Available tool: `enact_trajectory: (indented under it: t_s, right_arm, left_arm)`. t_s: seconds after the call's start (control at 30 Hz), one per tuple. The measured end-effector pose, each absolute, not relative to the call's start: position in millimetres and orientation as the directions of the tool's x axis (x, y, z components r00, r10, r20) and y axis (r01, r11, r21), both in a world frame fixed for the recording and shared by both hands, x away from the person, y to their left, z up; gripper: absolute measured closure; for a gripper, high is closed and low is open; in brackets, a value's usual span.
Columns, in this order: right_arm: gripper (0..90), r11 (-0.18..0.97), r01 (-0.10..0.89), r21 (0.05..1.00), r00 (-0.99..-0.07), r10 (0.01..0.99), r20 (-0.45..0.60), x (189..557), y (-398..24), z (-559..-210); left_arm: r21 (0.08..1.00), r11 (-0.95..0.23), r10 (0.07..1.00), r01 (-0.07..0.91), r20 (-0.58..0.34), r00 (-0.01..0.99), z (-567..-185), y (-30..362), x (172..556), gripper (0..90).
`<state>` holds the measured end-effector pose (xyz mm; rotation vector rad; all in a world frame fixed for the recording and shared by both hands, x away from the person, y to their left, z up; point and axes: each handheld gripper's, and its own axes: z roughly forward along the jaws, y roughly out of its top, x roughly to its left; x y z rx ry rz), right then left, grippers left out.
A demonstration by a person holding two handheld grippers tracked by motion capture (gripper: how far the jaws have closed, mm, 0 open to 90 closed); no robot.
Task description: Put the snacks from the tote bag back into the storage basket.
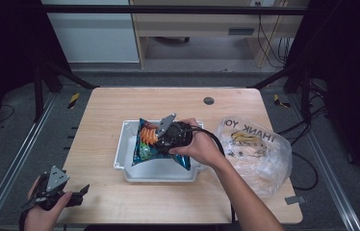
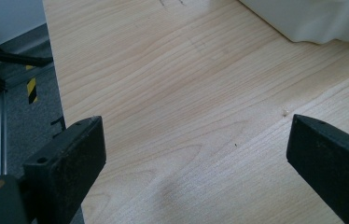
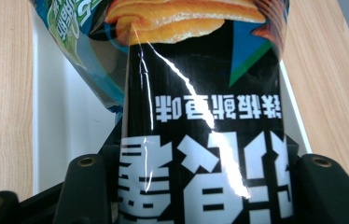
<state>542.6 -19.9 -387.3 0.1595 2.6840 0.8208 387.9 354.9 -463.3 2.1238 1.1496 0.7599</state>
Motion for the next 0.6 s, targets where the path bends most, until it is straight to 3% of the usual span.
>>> enact_trajectory:
  t_s: [0.6]
  right_arm:
    - [43.1,0.848,0.008,0.531,-0.953,0.168,-0.253,540.4,-16.0,-401.9]
  left_arm:
    - [0.719,-0.449,0.864,0.530,0.200,0.462,-464.9,353.9,388.8,4.1]
